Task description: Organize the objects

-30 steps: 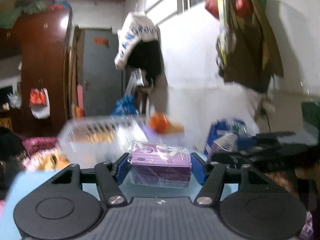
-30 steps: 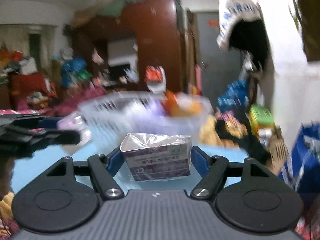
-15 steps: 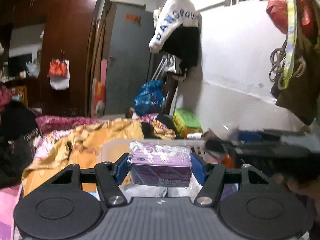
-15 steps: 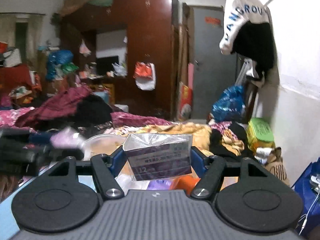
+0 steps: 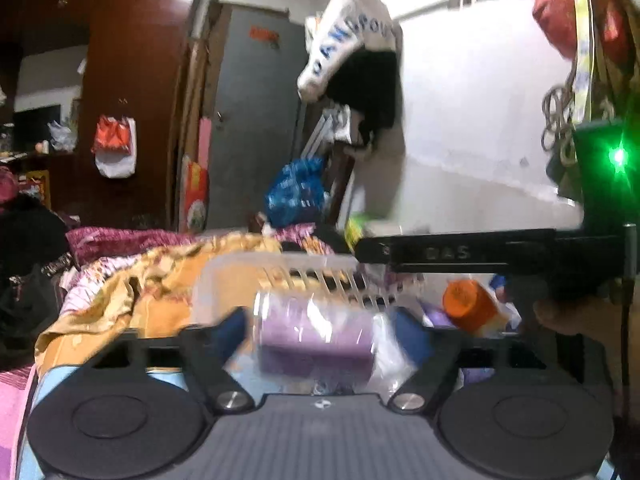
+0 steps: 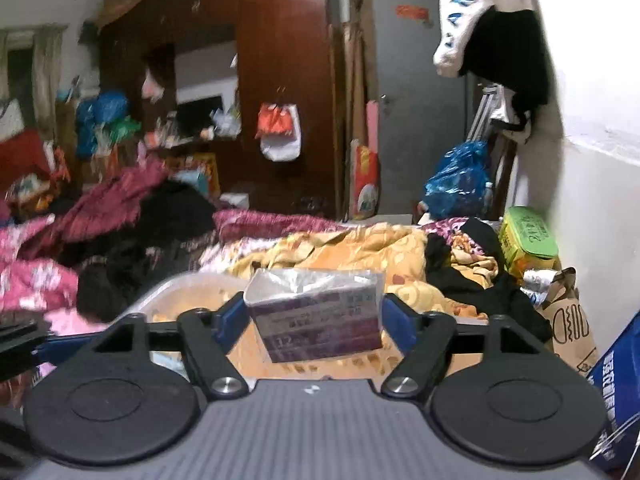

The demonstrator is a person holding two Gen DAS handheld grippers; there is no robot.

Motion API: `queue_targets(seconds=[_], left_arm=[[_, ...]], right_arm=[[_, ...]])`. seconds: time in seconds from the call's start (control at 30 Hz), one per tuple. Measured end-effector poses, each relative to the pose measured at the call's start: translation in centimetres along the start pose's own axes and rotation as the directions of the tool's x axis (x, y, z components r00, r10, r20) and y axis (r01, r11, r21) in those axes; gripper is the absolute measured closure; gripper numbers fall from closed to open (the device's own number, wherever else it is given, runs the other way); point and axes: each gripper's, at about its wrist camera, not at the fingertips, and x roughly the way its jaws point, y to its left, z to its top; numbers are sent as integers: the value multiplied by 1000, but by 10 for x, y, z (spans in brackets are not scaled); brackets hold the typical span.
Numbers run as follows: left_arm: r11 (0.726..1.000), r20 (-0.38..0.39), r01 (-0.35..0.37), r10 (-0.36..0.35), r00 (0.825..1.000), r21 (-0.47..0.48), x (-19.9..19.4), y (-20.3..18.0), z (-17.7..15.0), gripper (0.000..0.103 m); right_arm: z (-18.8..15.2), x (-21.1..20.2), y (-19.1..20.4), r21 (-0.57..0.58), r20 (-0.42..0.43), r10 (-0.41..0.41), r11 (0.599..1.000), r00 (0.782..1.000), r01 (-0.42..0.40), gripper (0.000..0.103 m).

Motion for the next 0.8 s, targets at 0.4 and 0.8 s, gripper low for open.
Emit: queue_targets(seconds=[0.4,0.8], left_arm=[[997,92,-2,-5,996,72,-42,-12,-15,0],[996,85,41,-48,995,75,-134,-38,-89,0]], right_arm=[[-18,-73,-23,42,51,49,998,998,-51,0],[-157,-189,1,31,115,-10,999,993,6,0]])
